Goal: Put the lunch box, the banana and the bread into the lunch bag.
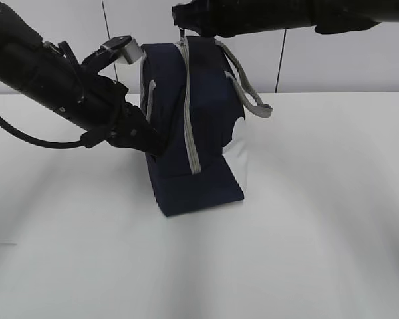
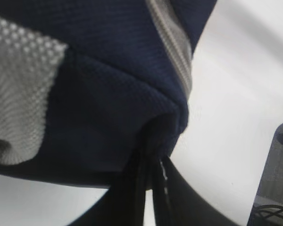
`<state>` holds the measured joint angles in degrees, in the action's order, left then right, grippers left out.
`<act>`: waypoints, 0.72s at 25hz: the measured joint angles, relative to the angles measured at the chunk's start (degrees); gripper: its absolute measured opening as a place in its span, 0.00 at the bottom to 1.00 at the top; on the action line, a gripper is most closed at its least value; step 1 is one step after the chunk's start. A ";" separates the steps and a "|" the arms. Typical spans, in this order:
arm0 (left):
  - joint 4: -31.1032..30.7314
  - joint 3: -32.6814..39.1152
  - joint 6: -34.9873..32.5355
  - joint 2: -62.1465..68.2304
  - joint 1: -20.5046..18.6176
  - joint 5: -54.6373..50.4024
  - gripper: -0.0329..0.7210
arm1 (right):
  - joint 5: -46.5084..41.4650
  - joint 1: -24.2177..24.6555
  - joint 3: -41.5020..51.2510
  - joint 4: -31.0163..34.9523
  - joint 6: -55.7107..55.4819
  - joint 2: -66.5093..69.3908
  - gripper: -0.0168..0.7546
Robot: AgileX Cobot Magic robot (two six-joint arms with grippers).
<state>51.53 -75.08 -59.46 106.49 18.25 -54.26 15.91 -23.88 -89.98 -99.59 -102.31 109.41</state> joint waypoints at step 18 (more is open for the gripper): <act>-11.46 0.00 7.48 -3.31 0.00 -4.54 0.02 | 9.65 4.35 -15.43 -0.54 -7.80 13.92 0.03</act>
<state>40.07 -75.08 -51.98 103.18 18.25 -58.80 25.56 -19.53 -105.41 -100.14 -110.11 123.33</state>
